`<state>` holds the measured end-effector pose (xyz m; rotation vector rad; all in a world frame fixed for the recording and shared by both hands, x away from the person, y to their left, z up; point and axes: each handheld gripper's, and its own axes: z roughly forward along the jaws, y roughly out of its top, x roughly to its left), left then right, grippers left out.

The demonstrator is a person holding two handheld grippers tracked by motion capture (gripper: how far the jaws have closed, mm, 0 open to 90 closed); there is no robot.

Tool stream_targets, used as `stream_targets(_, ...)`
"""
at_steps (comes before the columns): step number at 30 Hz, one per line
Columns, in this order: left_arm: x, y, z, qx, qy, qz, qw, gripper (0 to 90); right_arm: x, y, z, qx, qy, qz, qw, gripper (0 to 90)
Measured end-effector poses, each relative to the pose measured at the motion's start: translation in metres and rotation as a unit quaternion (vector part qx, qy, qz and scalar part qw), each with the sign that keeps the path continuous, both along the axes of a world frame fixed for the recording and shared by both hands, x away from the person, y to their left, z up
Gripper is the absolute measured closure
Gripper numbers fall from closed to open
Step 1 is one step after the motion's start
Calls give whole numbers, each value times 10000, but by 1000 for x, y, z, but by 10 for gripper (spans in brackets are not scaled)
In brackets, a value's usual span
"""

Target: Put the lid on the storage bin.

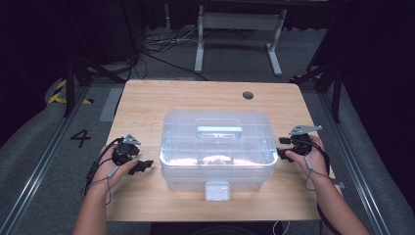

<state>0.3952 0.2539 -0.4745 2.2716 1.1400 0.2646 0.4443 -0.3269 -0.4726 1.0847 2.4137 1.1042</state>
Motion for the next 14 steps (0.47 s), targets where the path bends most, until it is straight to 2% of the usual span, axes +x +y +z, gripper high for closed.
stream_targets(4, 1, 1, 0, 52, -90, 139, 9998, 220, 0, -4, -3, 126, 33, -177, 9998, 227)
stream_targets(8, 1, 2, 1, 22, -118, 328, 9994, 211, 0, -6, -3, 230, -73, -225, 9995, 161)
stream_targets(14, 2, 3, 2, -28, -191, 438, 9989, 207, 0, -7, -2, 160, -155, -184, 9996, 161)
